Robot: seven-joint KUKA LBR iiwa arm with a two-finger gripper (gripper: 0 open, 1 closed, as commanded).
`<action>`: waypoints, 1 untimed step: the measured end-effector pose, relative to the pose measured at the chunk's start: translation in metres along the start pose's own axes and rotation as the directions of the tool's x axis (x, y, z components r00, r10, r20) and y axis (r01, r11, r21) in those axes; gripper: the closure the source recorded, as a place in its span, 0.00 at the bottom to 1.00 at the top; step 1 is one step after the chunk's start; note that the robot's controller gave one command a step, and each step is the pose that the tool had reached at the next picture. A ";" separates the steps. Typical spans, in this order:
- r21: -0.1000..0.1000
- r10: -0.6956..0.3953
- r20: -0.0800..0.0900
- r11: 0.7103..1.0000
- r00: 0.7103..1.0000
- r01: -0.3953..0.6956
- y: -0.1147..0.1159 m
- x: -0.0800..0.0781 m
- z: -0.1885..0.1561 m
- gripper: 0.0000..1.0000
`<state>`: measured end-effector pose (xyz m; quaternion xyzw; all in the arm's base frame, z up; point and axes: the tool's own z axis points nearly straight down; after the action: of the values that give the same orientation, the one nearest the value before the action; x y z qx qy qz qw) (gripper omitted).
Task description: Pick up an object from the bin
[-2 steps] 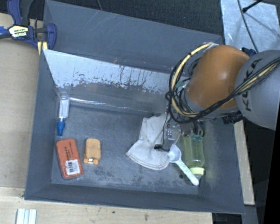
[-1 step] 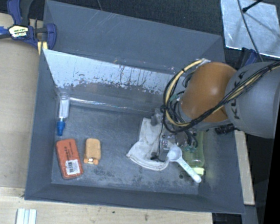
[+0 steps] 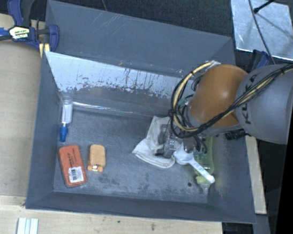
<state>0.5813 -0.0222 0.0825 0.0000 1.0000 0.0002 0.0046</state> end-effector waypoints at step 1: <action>0.000 0.000 0.000 1.000 1.000 0.000 0.000 0.000 0.000 1.00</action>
Offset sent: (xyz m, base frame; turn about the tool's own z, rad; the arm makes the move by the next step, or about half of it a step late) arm 0.0068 0.0120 0.1069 -0.0034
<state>0.5813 -0.0222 0.0825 0.0000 1.0000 0.0002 0.0046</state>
